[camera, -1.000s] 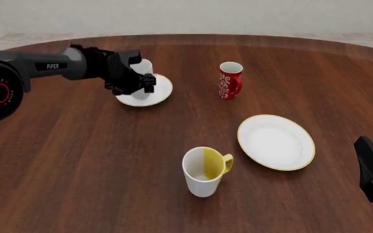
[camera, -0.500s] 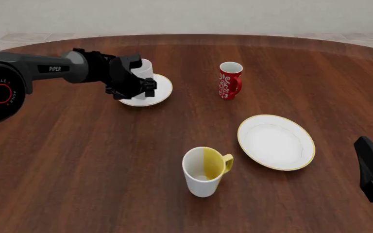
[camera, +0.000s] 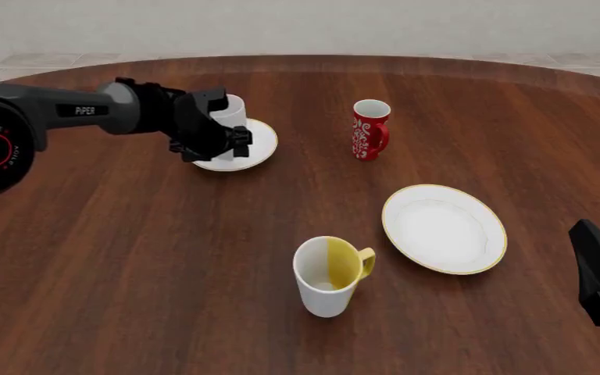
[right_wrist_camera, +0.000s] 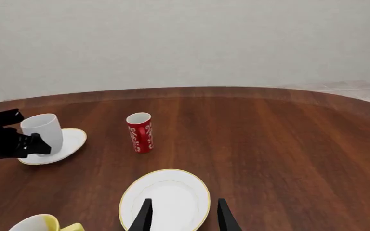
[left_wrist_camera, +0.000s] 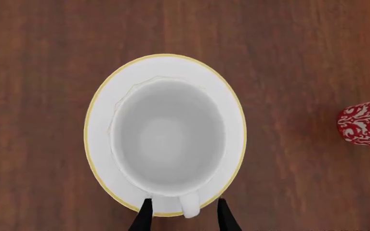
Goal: Put the white mug on the left plate.
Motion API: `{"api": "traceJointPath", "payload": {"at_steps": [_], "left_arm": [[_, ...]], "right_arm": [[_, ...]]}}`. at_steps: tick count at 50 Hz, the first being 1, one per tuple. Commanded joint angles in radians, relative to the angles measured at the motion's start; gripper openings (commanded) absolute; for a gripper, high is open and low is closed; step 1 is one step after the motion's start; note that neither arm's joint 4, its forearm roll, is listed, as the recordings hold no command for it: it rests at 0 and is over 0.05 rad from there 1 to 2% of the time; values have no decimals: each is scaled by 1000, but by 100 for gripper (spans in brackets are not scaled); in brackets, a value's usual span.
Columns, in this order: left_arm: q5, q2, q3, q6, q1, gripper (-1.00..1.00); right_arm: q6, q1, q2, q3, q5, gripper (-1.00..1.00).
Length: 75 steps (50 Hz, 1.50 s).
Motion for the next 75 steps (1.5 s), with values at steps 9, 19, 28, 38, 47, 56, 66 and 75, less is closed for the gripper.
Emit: {"api": "traceJointPath", "payload": {"at_steps": [9, 19, 28, 38, 47, 56, 66, 75], "left_arm": [[-15, -44, 51, -8, -3, 100], [-17, -75, 72, -9, -15, 100], [-12, -117, 93, -6, -23, 100], [-8, -170, 119, -5, -31, 100], [-7, -222, 145, -9, -53, 100], [-7, -275, 173, -13, -74, 100], [-4, -321, 201, -2, -73, 100], [2, -349, 214, 12, -71, 100]], "right_arm": [[-2, 0, -4, 1, -1, 100], [0, -1, -24, 1, 15, 100], [1, -3, -56, 1, 45, 100], [1, -4, -80, 1, 66, 100], [-1, -7, -92, 1, 76, 100], [-4, -7, -83, 1, 67, 100], [-5, -9, -85, 1, 67, 100], [-6, -11, -91, 1, 72, 100]]}}
